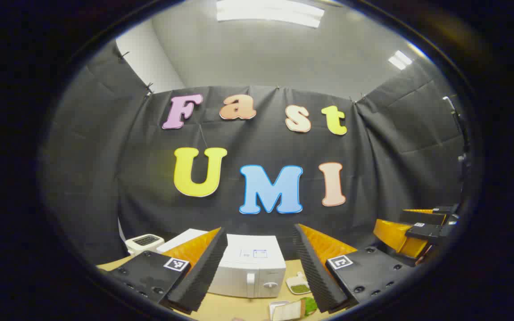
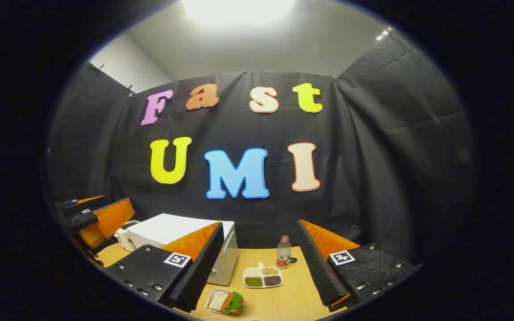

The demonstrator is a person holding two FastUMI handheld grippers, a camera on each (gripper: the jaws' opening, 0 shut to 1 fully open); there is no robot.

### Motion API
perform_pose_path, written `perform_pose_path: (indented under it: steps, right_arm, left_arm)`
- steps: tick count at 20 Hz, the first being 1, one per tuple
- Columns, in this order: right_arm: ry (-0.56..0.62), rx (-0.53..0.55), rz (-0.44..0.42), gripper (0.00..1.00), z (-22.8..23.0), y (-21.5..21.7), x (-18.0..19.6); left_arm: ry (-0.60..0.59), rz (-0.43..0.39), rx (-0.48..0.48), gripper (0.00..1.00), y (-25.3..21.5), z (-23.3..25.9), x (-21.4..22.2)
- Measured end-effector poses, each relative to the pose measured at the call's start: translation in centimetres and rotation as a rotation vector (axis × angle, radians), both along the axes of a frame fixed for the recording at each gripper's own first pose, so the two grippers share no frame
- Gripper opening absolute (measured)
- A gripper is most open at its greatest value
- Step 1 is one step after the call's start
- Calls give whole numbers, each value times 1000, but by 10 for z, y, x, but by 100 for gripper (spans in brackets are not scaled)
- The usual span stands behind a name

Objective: Open the microwave oven with the left hand, put the food in, and close the microwave oven.

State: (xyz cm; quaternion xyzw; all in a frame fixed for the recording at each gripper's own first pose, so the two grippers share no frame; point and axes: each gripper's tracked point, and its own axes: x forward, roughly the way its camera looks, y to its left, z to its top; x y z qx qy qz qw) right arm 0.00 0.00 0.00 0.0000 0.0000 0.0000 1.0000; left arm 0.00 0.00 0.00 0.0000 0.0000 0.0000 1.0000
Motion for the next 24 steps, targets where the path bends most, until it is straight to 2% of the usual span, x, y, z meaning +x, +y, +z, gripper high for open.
perform_pose_path:
  steps: [2,4,5,7,15,20,24]
  right_arm:
    - [-8,7,29,97,1,2,8]
    - [-10,22,55,97,-5,2,16]
    - [-3,26,63,97,-7,1,20]
    - [8,31,62,98,-9,-4,25]
    - [11,14,-8,97,-15,2,30]
    - [24,-15,-58,97,-20,-1,30]
    - [65,-16,-98,97,-35,-10,32]
  left_arm:
    - [21,17,15,95,-1,-10,6]
    - [36,38,22,99,0,-19,12]
    - [47,43,24,95,-1,-26,13]
    - [69,36,25,99,-4,-36,15]
    - [113,-47,37,99,0,-69,38]
    - [204,-71,9,97,13,-121,62]
    - [319,-112,-11,97,11,-183,85]
